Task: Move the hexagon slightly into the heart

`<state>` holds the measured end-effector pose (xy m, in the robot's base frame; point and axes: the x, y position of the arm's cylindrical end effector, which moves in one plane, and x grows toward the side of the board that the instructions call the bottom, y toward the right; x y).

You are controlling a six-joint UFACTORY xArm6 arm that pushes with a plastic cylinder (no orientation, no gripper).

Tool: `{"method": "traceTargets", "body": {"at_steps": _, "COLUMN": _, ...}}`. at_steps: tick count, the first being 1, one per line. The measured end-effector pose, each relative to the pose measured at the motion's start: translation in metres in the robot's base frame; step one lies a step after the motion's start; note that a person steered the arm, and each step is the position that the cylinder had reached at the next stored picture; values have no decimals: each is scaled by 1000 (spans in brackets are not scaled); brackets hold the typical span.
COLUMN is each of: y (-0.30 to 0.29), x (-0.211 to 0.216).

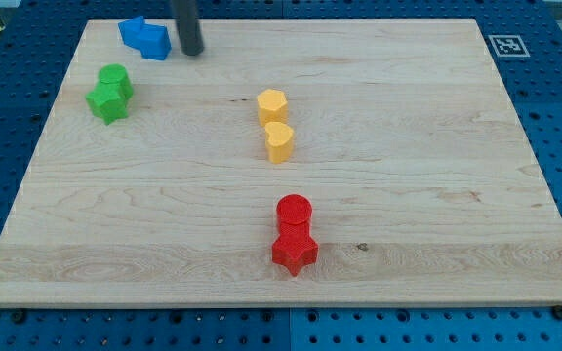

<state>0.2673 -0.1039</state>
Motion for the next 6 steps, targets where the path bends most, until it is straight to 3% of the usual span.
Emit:
{"method": "traceTargets", "body": {"at_steps": 1, "y": 74, "x": 41}}
{"method": "traceTargets", "body": {"at_steps": 2, "y": 93, "x": 57}}
{"method": "traceTargets", "body": {"at_steps": 4, "y": 93, "x": 57}}
{"method": "traceTargets", "body": {"at_steps": 6, "y": 93, "x": 91}}
